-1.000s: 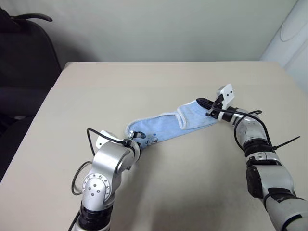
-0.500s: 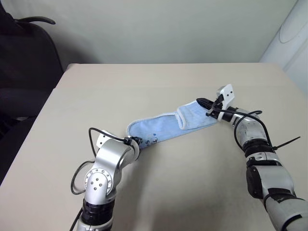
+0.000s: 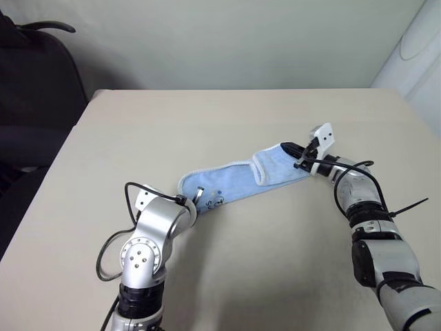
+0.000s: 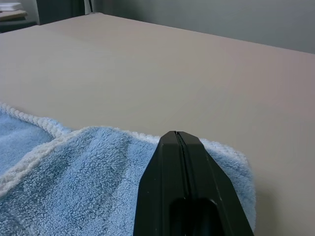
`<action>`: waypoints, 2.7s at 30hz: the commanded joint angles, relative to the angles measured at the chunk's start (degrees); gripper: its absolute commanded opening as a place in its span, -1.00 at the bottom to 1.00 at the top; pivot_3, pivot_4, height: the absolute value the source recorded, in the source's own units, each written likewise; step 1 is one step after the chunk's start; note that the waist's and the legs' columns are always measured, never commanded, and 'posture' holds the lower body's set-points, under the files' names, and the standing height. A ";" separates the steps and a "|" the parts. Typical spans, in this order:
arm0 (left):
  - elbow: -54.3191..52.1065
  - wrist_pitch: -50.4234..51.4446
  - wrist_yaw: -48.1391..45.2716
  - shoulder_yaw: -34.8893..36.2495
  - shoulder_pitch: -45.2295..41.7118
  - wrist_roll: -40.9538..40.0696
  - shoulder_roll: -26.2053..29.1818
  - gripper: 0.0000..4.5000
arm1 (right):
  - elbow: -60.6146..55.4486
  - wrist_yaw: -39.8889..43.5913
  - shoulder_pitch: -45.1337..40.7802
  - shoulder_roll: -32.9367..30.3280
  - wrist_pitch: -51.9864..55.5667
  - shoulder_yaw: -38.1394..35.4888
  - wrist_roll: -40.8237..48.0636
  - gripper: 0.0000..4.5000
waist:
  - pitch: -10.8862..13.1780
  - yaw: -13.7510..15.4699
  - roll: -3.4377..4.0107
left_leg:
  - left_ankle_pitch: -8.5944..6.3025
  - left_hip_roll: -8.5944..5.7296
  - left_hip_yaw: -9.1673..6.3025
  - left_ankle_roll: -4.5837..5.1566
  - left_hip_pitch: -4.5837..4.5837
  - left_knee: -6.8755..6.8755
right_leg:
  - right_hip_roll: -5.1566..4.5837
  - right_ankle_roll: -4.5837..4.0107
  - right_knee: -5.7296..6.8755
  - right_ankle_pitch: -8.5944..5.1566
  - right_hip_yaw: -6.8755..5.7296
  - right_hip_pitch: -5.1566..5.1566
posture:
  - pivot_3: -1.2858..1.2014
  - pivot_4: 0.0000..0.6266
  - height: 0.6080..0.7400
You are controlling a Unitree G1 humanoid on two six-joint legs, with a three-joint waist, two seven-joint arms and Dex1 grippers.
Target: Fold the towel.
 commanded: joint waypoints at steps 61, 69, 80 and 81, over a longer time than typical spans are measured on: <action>27.67 36.50 -103.35 -2.37 -39.01 55.41 2.65 0.98 | -18.57 -12.94 8.02 -3.80 3.46 -7.01 6.34 -1.00 | 0.12 0.10 -0.11 | 0.27 0.22 -1.16 -0.34 -1.69 0.95 | 0.09 0.44 0.09 0.15 0.24 -1.40 | 0.03 -0.52 1.00; 25.25 23.81 -112.55 -6.09 -29.00 65.90 9.48 -0.05 | -27.30 -7.50 5.72 -1.75 14.04 -2.77 9.05 -1.00 | 0.09 0.23 -0.10 | 0.27 0.22 -1.37 -0.34 -1.76 0.99 | 0.14 0.44 0.08 0.15 0.15 -1.37 | 0.03 -0.52 1.00; 43.32 17.59 -115.22 -16.00 -24.34 79.75 4.05 -0.51 | -17.63 -7.76 9.94 0.68 15.44 4.56 1.91 -1.00 | 0.06 0.27 -0.14 | 0.23 0.17 -1.49 -0.26 -1.76 0.96 | 0.05 0.50 0.09 0.18 0.12 -1.26 | 0.03 -0.52 1.00; 44.33 16.66 -115.49 -16.53 -23.95 80.95 3.99 -0.51 | -16.72 -7.81 10.19 0.81 14.71 4.78 1.30 -1.00 | 0.03 0.27 -0.08 | 0.23 0.17 -1.50 -0.26 -1.77 0.97 | 0.05 0.50 0.09 0.18 0.11 -1.28 | 0.03 -0.52 1.00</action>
